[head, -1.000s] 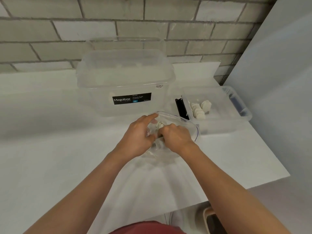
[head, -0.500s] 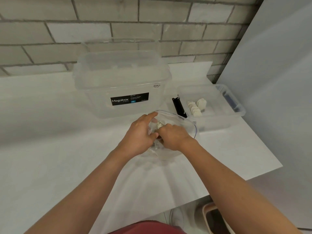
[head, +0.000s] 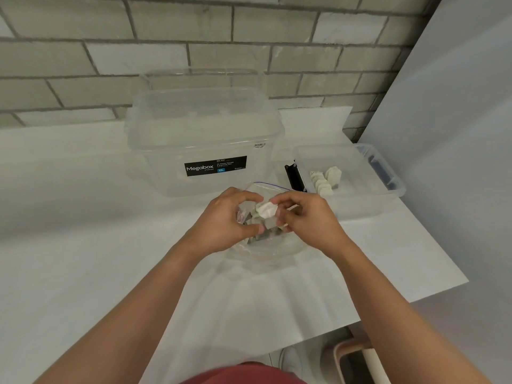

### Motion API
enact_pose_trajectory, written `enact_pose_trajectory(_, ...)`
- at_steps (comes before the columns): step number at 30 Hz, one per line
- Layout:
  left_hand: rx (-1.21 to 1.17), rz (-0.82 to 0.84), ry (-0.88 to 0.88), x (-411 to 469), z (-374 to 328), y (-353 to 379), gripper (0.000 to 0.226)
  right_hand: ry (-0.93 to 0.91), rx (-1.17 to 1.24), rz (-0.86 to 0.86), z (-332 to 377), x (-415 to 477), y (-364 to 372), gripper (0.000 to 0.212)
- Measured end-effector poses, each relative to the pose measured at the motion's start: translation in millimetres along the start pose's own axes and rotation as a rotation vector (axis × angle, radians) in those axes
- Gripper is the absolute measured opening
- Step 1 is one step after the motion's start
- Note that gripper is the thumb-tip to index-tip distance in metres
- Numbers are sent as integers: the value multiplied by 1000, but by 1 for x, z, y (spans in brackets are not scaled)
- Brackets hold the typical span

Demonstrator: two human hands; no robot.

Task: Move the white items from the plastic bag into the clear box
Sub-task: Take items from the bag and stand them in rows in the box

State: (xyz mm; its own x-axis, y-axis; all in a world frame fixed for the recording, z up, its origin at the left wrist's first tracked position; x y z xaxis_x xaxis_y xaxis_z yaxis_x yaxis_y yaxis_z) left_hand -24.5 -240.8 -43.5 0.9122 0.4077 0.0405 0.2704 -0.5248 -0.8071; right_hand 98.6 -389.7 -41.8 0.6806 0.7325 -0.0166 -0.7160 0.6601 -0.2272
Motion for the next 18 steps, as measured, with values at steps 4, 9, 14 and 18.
enact_pose_trajectory(4, 11, 8, -6, 1, -5, 2, 53, 65, 326, -47, 10, -6, -2, 22)
enact_pose_trajectory(9, -47, -39, -6, 2, -8, 6, 12, 47, 341, -43, 8, -8, -2, 29)
enact_pose_trajectory(14, 55, 10, 47, 1, -9, 8, 4, -225, -231, 75, 24, -9, -8, 49)
enact_pose_trajectory(18, 75, 18, 61, 4, -14, 9, 11, -358, -456, 142, 35, -5, -10, 18)
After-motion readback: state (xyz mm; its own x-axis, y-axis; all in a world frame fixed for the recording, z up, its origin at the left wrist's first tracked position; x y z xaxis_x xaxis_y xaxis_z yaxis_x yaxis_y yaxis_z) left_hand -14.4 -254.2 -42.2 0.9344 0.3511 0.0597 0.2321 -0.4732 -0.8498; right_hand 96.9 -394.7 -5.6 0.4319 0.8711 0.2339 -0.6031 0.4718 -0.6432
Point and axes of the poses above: each hand's wrist, its own x-axis towards the middle knuckle, its own y-axis out of the palm, z = x × y, the point moved 4 cm from there along x, towards the middle knuckle, and after that the axes turned 15 degrees about x, right-handed, at the moved point
